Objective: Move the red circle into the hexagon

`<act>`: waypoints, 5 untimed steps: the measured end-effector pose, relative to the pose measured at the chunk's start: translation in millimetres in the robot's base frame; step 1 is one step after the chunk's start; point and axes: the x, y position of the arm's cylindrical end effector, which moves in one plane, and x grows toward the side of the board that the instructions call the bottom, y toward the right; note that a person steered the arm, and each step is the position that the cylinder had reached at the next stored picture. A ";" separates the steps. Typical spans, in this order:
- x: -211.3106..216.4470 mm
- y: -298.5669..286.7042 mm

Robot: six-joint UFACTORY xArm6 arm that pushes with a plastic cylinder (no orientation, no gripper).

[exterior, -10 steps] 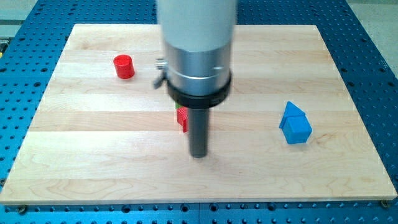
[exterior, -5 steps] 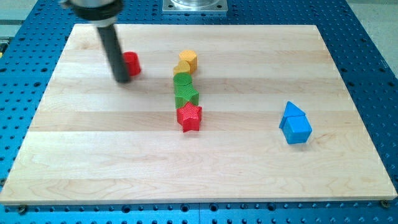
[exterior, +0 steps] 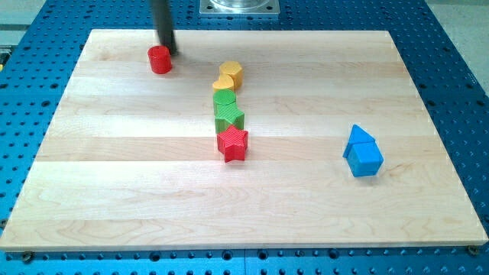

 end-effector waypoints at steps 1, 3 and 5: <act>-3.4 -49.7; 44.7 -98.6; 25.0 37.4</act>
